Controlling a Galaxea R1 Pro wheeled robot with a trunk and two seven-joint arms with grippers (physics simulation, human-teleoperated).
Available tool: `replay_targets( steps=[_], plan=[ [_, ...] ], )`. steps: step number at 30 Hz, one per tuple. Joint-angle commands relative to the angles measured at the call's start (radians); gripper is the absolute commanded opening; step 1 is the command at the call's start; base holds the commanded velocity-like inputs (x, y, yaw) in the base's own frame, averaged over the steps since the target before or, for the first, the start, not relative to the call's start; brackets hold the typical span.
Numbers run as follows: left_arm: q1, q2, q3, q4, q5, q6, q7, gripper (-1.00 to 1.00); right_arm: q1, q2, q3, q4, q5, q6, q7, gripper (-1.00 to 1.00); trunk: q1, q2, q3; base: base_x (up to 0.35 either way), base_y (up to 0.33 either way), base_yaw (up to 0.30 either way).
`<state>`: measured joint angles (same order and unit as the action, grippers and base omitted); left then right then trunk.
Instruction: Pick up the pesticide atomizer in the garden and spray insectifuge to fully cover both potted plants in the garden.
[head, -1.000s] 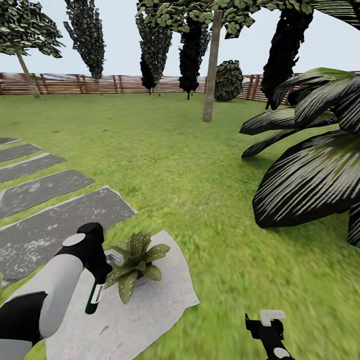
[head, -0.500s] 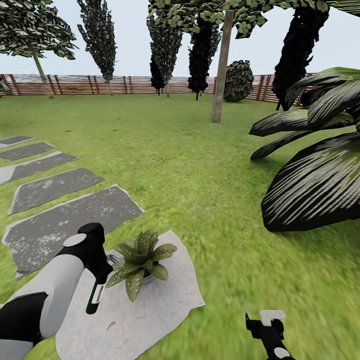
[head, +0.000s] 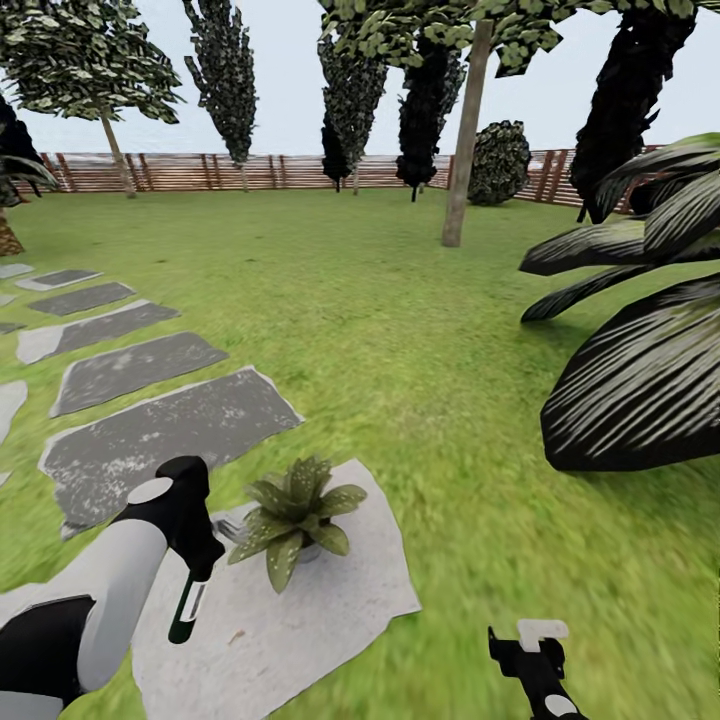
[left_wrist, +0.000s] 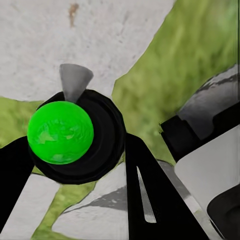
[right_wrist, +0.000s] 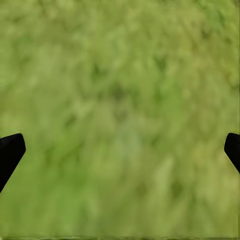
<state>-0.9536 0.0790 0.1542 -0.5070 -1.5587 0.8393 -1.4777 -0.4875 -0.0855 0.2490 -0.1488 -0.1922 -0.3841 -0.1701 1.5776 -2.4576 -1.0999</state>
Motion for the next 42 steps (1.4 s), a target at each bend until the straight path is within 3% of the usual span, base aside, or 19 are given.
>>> replay_targets(
  steps=[1,15,19,22,24,27,29,33,42],
  plan=[
    [-0.001,-0.001,0.007,-0.001,-0.011,0.011,-0.009,-1.00,0.000,0.000,0.009,0.000,-0.009,-0.002,-0.003,1.00,-0.001,0.000,-0.001,-0.230,-0.123,0.056],
    [-0.001,-0.002,0.010,-0.002,-0.011,0.011,-0.008,-1.00,0.000,0.000,0.009,0.000,-0.009,-0.002,-0.003,1.00,-0.001,0.000,-0.001,-0.203,-0.152,0.073],
    [-0.001,-0.002,0.009,-0.011,-0.011,0.012,-0.006,-1.00,0.000,0.000,0.009,0.000,-0.009,-0.002,-0.003,1.00,-0.001,0.000,-0.001,0.174,-0.182,0.114],
    [-0.001,-0.004,0.011,-0.080,-0.011,0.012,-0.001,-1.00,0.000,0.000,0.009,0.000,-0.008,-0.002,-0.003,1.00,-0.001,0.000,-0.001,0.089,-0.041,0.015],
    [-0.004,-0.029,0.005,-0.136,-0.014,0.043,0.001,-1.00,0.000,0.000,0.009,0.000,-0.008,-0.002,-0.003,1.00,-0.001,0.000,-0.001,0.018,-0.008,0.003],
    [-0.004,-0.055,-0.004,-0.153,-0.020,0.105,0.009,-1.00,0.000,0.000,0.009,0.000,-0.009,-0.002,-0.003,1.00,-0.001,0.000,-0.001,0.004,-0.002,0.001],
    [-0.001,-0.057,-0.005,-0.147,-0.021,0.111,0.010,-1.00,0.000,0.000,0.009,0.000,-0.009,-0.002,-0.003,1.00,-0.001,0.000,-0.001,0.001,0.000,0.000],
    [0.072,-0.059,-0.005,-0.154,-0.021,0.116,0.015,-1.00,0.000,0.000,0.009,0.000,-0.009,-0.002,-0.002,1.00,-0.001,0.000,-0.001,0.084,0.000,0.000],
    [0.078,-0.059,-0.006,-0.152,-0.021,0.114,0.008,-1.00,0.000,0.000,0.009,0.000,-0.008,-0.002,-0.002,1.00,-0.001,0.000,-0.001,0.285,0.000,0.000]
  ],
)
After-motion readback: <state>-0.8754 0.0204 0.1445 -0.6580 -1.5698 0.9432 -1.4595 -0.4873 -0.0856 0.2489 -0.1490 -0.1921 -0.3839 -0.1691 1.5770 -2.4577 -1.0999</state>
